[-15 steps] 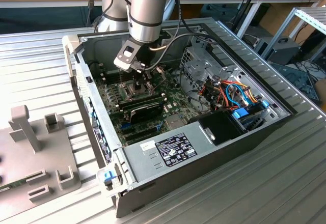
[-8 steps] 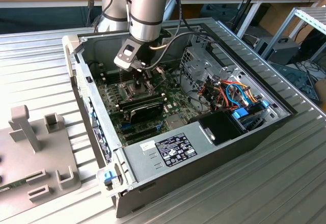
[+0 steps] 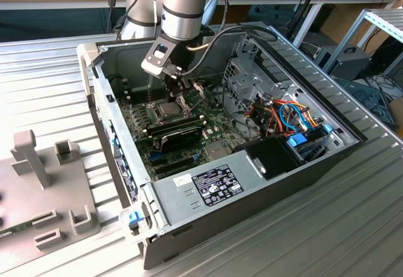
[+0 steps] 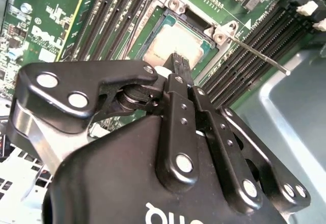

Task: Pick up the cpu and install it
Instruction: 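Place the cpu into insertion slot, then close the cpu cover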

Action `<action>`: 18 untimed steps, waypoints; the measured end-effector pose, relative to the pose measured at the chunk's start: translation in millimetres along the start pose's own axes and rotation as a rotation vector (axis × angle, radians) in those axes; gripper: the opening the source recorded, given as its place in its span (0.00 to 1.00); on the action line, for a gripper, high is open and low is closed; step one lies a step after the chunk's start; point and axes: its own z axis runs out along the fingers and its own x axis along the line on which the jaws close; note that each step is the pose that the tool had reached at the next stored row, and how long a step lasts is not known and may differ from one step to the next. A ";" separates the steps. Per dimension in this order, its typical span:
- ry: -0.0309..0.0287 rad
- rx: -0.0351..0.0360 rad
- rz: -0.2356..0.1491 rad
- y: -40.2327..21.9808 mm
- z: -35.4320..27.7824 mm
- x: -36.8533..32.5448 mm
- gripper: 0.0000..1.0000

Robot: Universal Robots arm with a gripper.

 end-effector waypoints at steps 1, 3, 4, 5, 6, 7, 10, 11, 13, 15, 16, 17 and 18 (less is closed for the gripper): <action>-0.0001 -0.0008 0.000 0.0 -1.4 -0.1 0.11; -0.0001 -0.0025 0.000 0.0 -5.4 -0.3 0.11; -0.0002 -0.0027 0.000 -0.1 -6.7 -0.3 0.11; -0.0002 -0.0029 0.000 -0.1 -7.9 -0.4 0.11; -0.0002 -0.0032 0.000 -0.1 -9.5 -0.5 0.11; -0.0001 -0.0034 0.000 -0.1 -10.0 -0.5 0.11; -0.0002 -0.0037 0.000 -0.1 -10.1 -0.5 0.11; -0.0002 -0.0039 0.000 -0.1 -10.2 -0.5 0.11; -0.0003 -0.0039 0.000 -0.1 -10.3 -0.5 0.11; -0.0002 -0.0040 0.000 -0.1 -10.2 -0.5 0.11; -0.0002 -0.0040 0.000 -0.1 -10.2 -0.5 0.11; -0.0002 -0.0040 0.000 -0.1 -10.3 -0.5 0.11; -0.0003 -0.0039 0.000 -0.1 -10.5 -0.6 0.11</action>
